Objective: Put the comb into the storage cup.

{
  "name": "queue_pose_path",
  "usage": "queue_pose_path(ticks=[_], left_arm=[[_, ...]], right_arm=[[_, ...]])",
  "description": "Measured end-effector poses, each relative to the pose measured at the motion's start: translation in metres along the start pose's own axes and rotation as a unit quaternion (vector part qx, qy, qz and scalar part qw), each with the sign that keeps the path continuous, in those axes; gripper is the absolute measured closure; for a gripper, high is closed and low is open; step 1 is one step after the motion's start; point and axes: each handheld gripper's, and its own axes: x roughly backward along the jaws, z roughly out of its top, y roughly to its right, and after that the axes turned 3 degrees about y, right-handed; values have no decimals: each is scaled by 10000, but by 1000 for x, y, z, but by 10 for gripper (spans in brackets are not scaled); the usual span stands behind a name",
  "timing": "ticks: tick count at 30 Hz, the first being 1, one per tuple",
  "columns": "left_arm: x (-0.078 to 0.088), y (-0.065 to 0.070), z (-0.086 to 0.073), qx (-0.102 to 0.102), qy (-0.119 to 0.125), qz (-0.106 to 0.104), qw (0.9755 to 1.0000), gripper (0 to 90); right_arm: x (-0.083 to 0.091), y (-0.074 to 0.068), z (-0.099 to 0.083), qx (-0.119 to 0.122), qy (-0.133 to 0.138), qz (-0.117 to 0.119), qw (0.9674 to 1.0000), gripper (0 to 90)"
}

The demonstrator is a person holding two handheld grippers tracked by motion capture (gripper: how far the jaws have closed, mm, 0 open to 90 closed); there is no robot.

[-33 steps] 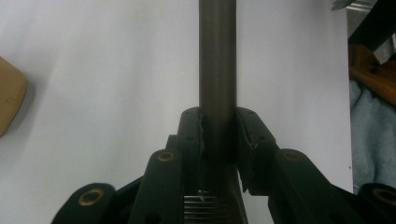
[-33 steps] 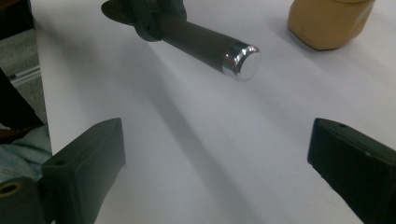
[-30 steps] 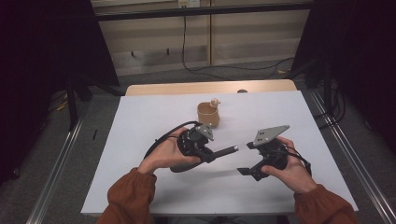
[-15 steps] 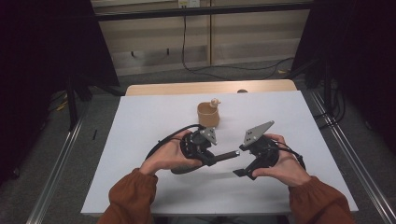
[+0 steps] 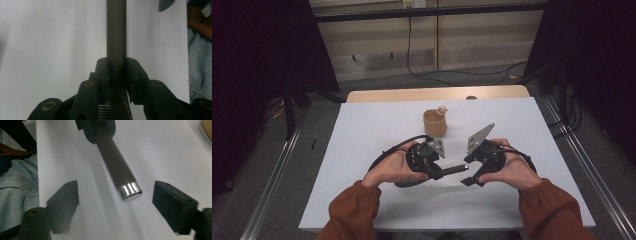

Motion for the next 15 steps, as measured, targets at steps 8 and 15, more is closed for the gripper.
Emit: queue_pose_path(ticks=[8, 15], left_arm=[[-3, 1, 1, -134, -205, -149, 9996, 730], [-5, 0, 0, -112, -202, -140, 9996, 730]], right_arm=[[-8, -1, 14, 400, -474, 101, 9980, 372], [-16, -4, 19, 580, -712, 181, 9956, 483]])
